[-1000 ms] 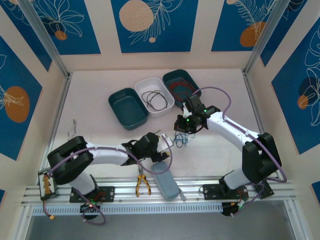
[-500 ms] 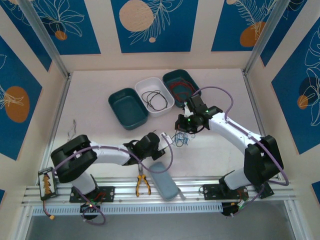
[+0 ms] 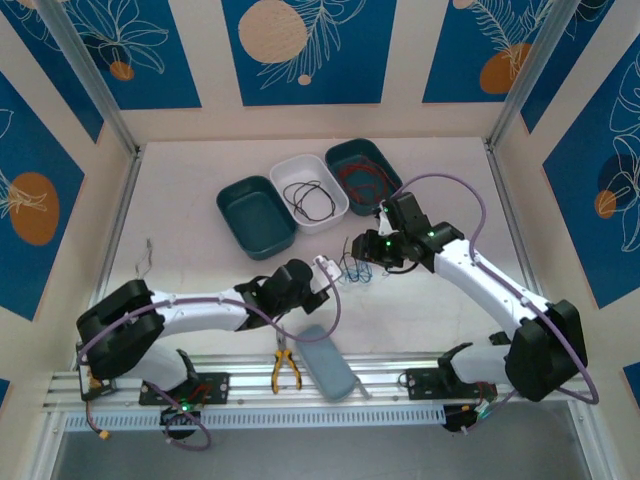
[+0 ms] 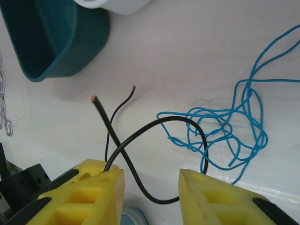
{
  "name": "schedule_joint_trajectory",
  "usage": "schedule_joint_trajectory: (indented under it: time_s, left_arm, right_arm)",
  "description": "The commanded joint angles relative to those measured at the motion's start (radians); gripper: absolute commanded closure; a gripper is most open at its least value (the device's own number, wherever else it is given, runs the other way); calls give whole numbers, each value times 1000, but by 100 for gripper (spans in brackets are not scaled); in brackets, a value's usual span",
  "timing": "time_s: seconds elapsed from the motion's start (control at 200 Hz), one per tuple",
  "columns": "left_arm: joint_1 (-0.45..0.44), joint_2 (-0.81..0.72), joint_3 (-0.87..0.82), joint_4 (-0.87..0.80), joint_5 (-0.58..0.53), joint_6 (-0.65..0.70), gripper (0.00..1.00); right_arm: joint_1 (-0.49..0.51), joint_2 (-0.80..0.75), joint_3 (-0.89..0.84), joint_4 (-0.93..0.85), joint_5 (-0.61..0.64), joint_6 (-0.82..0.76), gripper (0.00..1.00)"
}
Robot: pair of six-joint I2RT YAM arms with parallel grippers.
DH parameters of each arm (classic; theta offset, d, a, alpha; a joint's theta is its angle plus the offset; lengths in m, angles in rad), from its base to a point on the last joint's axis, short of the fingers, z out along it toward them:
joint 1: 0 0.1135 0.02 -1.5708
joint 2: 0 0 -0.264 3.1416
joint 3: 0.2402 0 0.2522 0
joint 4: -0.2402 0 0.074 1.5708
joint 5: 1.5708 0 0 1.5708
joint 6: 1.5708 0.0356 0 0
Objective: Untangle the cables
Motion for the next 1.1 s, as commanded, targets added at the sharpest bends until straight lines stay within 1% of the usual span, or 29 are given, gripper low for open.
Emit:
schedule_joint_trajectory:
  time_s: [0.0, 0.185, 0.38, 0.445, 0.685, 1.095]
  left_arm:
    - [-5, -58, 46, -48, 32, -14, 100]
    - [-4, -140, 69, -76, 82, -6, 100]
    - [-5, -187, 80, -98, 115, -9, 100]
    - [-5, -187, 83, -102, 126, -9, 100]
    - [-4, -158, 97, -119, 130, -22, 100]
    - [-5, -152, 122, -126, 85, -39, 100]
  right_arm:
    - [-14, -39, -23, -33, 34, -3, 61]
    - [-34, -42, -48, -17, 26, 9, 61]
    - [-34, -9, -84, 93, -67, 37, 60]
    - [-28, 15, -89, 115, -78, 44, 60]
    - [-9, 40, -91, 150, -93, 47, 54]
    - [23, 55, -144, 125, -110, 64, 51]
